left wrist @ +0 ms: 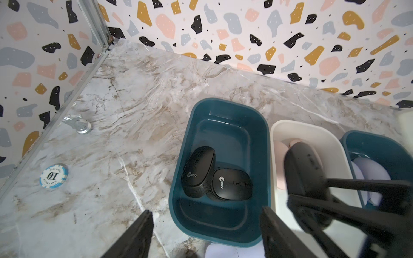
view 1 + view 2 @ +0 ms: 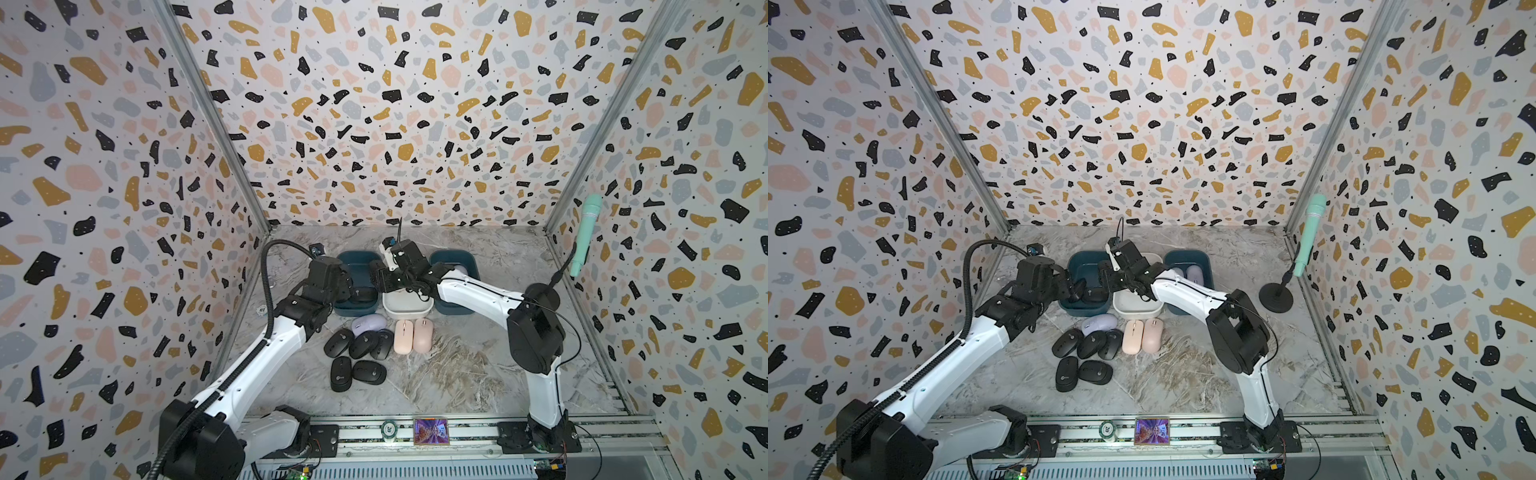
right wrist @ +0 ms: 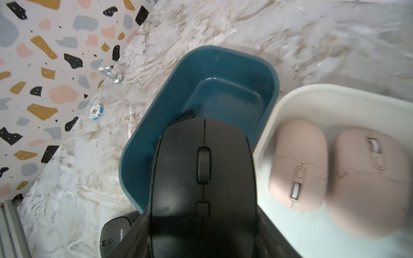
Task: Place the mice by color into the storage box
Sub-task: Place the mouse in the storage box.
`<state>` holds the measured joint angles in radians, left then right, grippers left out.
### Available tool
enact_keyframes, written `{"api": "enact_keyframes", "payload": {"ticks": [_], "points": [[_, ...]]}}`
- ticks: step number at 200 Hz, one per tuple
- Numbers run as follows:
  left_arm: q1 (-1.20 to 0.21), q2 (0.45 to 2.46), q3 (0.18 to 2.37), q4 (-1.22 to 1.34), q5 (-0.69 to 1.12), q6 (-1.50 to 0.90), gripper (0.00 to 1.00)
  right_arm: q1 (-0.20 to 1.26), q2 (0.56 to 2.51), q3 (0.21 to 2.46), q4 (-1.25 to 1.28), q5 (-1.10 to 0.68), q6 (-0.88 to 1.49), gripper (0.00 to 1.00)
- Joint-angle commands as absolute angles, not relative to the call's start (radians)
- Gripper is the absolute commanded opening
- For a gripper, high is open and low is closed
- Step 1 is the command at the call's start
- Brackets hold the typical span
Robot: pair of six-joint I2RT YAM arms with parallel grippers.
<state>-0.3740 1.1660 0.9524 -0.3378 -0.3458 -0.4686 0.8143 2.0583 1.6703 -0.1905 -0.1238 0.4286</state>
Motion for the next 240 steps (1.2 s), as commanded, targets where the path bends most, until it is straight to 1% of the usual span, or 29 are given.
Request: {"api": "enact_keyframes", "payload": {"ticks": [1, 80, 184, 202, 240], "points": [[-0.367, 1.155, 0.93, -0.307, -0.356, -0.48, 0.75, 0.831, 2.088, 1.748, -0.177, -0.184, 0.421, 0.53], [-0.365, 1.138, 0.92, -0.315, -0.35, -0.481, 0.75, 0.842, 2.232, 1.879, -0.176, -0.216, 0.431, 0.54], [-0.364, 1.147, 0.939, -0.344, -0.343, -0.457, 0.75, 0.839, 2.368, 2.016, -0.197, -0.182, 0.456, 0.54], [-0.364, 1.146, 0.934, -0.346, -0.339, -0.458, 0.75, 0.837, 2.375, 2.025, -0.203, -0.179, 0.455, 0.55], [-0.365, 1.133, 0.919, -0.348, -0.337, -0.462, 0.75, 0.834, 2.379, 2.026, -0.201, -0.175, 0.459, 0.61]]}}
